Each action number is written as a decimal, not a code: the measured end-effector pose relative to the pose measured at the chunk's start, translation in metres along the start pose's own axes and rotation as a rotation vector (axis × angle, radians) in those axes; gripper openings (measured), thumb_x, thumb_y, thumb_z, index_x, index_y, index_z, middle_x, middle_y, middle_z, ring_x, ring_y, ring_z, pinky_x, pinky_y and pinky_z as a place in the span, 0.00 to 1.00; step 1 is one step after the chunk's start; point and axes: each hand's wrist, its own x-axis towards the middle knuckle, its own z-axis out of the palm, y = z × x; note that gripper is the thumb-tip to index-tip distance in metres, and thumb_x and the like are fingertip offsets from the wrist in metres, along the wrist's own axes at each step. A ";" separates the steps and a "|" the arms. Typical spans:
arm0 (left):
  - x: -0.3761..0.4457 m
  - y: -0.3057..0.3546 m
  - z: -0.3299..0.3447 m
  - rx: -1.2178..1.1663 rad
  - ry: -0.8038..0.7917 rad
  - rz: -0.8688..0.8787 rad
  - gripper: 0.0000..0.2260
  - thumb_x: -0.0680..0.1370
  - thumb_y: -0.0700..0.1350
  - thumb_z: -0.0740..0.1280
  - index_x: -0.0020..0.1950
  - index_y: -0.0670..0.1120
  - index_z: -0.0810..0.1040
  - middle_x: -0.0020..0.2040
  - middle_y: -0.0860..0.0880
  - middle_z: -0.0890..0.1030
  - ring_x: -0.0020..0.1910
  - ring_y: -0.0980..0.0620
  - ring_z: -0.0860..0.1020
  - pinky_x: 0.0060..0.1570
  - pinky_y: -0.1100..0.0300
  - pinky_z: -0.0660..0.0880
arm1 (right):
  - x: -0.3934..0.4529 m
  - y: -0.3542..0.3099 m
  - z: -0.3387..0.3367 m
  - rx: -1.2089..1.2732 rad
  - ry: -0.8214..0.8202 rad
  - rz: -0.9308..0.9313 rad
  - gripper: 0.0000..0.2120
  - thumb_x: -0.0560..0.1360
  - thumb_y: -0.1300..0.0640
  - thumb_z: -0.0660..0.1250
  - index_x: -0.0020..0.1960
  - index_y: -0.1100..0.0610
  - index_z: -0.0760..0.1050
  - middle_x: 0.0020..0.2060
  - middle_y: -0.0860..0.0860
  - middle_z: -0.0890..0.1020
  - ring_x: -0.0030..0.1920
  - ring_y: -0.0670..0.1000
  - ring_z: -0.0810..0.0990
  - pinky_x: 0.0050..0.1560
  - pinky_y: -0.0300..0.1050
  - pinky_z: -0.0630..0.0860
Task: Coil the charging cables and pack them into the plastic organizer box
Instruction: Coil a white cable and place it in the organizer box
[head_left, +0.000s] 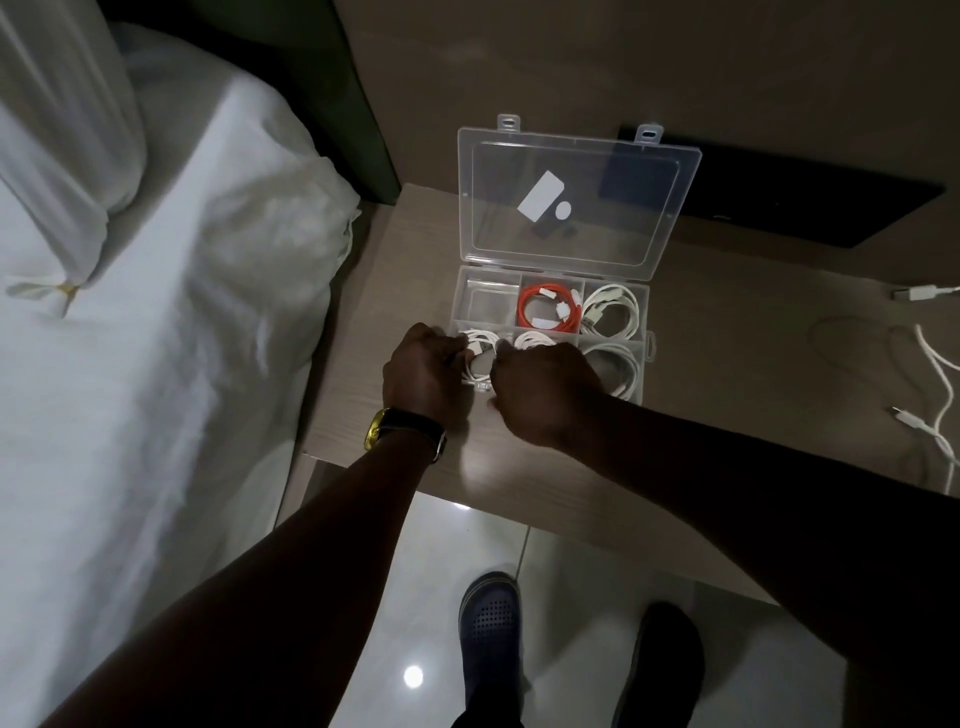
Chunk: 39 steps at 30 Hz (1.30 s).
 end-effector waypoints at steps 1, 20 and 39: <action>0.001 0.000 0.000 0.009 -0.003 0.007 0.08 0.74 0.44 0.71 0.52 0.47 0.85 0.48 0.42 0.81 0.45 0.41 0.81 0.44 0.59 0.69 | 0.003 -0.004 -0.002 -0.046 -0.008 0.025 0.19 0.81 0.56 0.53 0.67 0.62 0.72 0.54 0.55 0.83 0.48 0.56 0.83 0.40 0.47 0.72; 0.007 0.010 -0.001 0.060 -0.075 -0.078 0.08 0.75 0.45 0.68 0.53 0.47 0.81 0.52 0.43 0.80 0.48 0.39 0.79 0.43 0.54 0.70 | 0.002 -0.006 -0.014 0.298 0.039 0.119 0.11 0.76 0.60 0.59 0.52 0.57 0.79 0.47 0.55 0.85 0.48 0.60 0.83 0.44 0.49 0.74; -0.005 0.010 -0.003 0.051 -0.081 0.011 0.18 0.69 0.52 0.70 0.56 0.53 0.68 0.51 0.47 0.74 0.34 0.46 0.71 0.35 0.56 0.68 | -0.029 -0.009 0.001 0.493 0.240 0.196 0.10 0.75 0.56 0.62 0.52 0.50 0.80 0.46 0.49 0.85 0.43 0.57 0.84 0.36 0.44 0.72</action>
